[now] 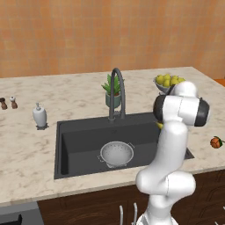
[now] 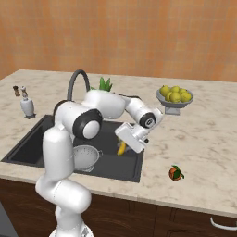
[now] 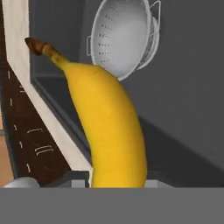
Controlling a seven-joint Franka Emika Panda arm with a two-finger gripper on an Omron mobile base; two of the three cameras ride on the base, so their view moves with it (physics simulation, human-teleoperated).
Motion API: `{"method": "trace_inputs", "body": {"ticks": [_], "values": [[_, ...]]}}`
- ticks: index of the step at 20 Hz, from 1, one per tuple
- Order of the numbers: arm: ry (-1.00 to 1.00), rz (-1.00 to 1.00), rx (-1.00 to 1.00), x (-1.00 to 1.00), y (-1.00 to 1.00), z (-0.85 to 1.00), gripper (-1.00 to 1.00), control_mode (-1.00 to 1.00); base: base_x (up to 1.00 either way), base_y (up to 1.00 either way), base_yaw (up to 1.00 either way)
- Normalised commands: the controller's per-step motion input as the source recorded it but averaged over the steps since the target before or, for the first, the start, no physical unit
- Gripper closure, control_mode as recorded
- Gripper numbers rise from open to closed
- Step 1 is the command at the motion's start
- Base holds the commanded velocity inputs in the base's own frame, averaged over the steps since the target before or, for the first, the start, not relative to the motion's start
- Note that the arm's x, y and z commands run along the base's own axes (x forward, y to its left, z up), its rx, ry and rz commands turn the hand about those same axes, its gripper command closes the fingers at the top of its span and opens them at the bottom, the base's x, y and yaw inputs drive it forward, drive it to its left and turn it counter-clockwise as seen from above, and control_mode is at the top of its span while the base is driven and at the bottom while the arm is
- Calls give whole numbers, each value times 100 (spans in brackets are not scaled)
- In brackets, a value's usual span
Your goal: Put the colander in the sink, put the banana, orange in the colander, and turn on the sink faucet and pour water over the colander.
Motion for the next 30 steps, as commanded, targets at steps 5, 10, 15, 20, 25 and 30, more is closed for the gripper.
{"method": "trace_inputs", "body": {"ticks": [5,10,15,20,25,30], "values": [[-39,1,9,0,80,0,100,-100,0,0,0],[-24,-6,1,1,64,-4,100,-100,0,0,0],[3,-4,5,11,28,-4,100,-100,0,0,0],[1,-2,9,0,54,-19,100,-100,0,0,0],[0,-2,3,15,43,-44,100,-100,0,0,0],[0,-3,1,36,37,-47,100,-100,0,0,0]]}}
